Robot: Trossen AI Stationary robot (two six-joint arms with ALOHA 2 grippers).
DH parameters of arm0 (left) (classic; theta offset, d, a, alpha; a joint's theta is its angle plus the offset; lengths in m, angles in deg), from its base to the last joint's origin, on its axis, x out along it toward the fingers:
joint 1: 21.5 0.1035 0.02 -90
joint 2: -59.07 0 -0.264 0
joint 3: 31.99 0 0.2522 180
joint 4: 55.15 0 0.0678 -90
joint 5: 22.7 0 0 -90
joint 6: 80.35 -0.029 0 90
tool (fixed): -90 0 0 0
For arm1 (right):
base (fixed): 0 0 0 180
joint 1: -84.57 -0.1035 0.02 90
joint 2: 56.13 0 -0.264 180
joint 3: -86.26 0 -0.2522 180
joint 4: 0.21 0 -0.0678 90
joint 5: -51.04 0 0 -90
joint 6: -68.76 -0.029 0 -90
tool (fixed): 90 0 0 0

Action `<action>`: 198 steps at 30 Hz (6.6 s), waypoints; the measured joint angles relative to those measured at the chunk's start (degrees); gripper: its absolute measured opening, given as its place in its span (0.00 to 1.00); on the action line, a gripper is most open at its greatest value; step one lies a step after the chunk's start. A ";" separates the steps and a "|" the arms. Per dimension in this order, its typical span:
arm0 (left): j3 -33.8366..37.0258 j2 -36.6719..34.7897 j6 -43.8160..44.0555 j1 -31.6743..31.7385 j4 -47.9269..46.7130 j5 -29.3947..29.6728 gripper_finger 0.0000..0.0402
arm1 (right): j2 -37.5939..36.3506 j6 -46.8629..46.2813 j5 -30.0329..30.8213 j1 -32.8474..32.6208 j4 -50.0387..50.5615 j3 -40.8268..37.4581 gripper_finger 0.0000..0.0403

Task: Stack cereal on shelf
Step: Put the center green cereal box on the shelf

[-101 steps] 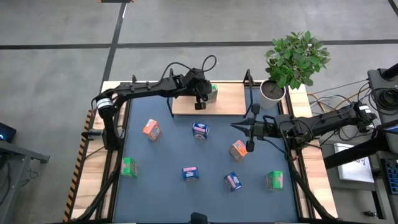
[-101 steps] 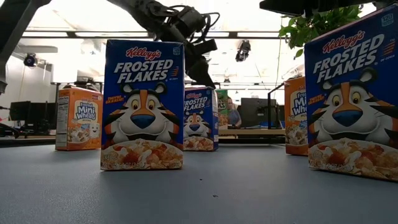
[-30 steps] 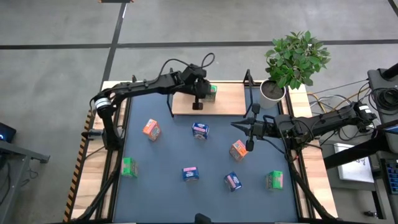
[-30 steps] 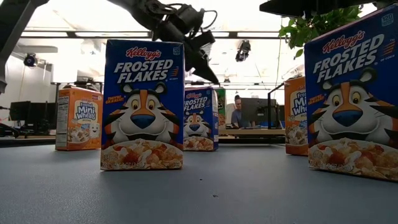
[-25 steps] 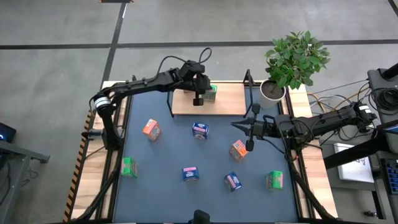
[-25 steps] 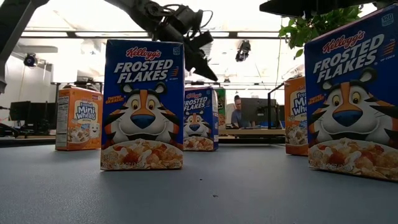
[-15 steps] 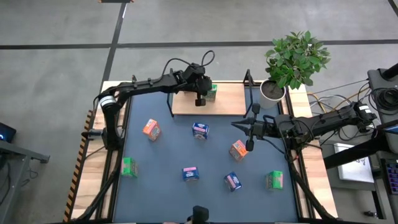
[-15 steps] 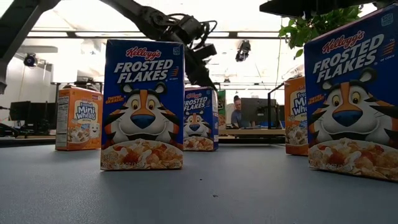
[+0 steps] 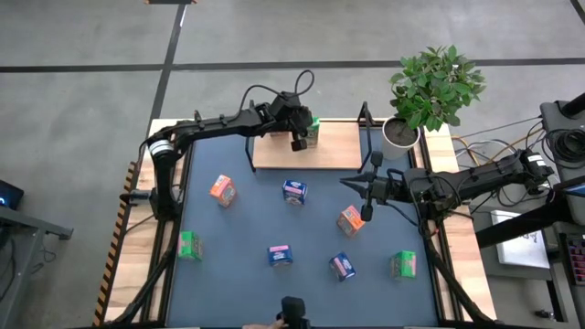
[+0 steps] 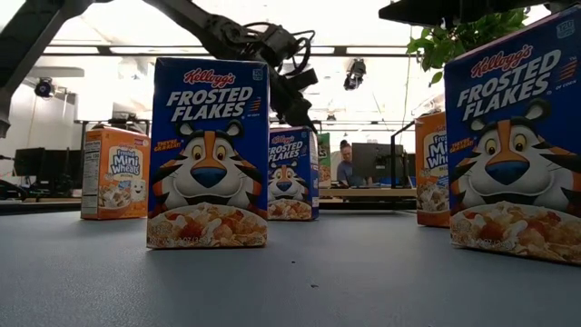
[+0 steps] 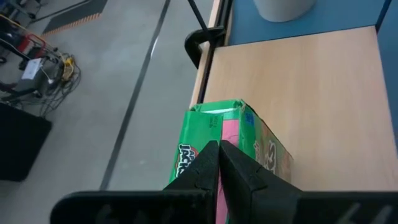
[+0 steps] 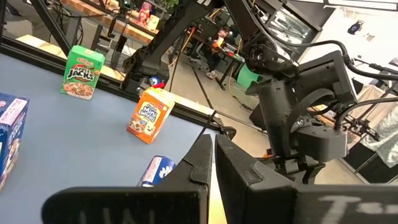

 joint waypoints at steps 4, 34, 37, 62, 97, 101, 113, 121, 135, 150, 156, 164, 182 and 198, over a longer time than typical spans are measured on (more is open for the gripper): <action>0.02 0.04 -0.24 -0.03 0.21 -0.18 0.00 | 0.00 -0.02 0.00 0.00 0.02 0.00 0.03; 0.85 1.28 -10.03 -3.56 -6.13 5.88 0.00 | 0.02 0.07 0.02 0.00 0.03 0.00 0.03; 0.85 1.76 -9.89 -3.52 -6.19 6.22 0.00 | 0.02 0.09 0.02 0.00 0.04 0.00 0.03; -12.13 -0.38 -13.46 -6.40 -15.99 4.78 0.00 | 0.02 0.43 0.02 0.00 0.15 0.00 0.03; -6.49 2.97 -3.48 -1.88 -6.40 -1.69 0.00 | 0.02 0.00 0.02 -0.02 0.19 0.00 0.03; -6.49 3.06 -2.03 -1.88 -6.17 2.18 0.00 | 0.02 0.04 0.02 -0.02 0.20 0.00 0.03; -6.40 4.04 4.30 -1.88 -3.79 5.73 0.00 | 0.02 0.02 0.02 0.00 0.22 0.00 0.03; -6.40 4.13 5.79 -1.77 -3.23 9.31 0.00 | 0.02 0.02 0.02 -0.01 0.22 0.00 0.03; -6.32 3.13 5.18 -1.84 -2.30 8.66 0.00 | 0.02 0.01 0.01 0.00 0.22 0.00 0.03; -5.88 -0.54 -7.58 -5.00 -16.20 -4.42 0.00 | 0.02 0.04 0.00 0.00 0.24 0.00 0.03; -3.08 1.92 -6.84 -4.88 -13.65 2.02 0.00 | 0.02 0.04 0.02 -0.02 0.21 0.00 0.03; -2.93 4.40 -5.55 -4.94 -8.40 10.33 0.00 | 0.02 0.07 0.02 -0.01 0.20 0.00 0.03; -3.02 5.82 -3.30 -4.83 -6.10 13.20 0.00 | 0.02 0.13 0.02 -0.01 0.20 0.00 0.03; -3.10 6.95 -3.89 -4.42 -6.24 14.86 0.00 | 0.02 0.44 0.02 -0.01 0.24 0.00 0.03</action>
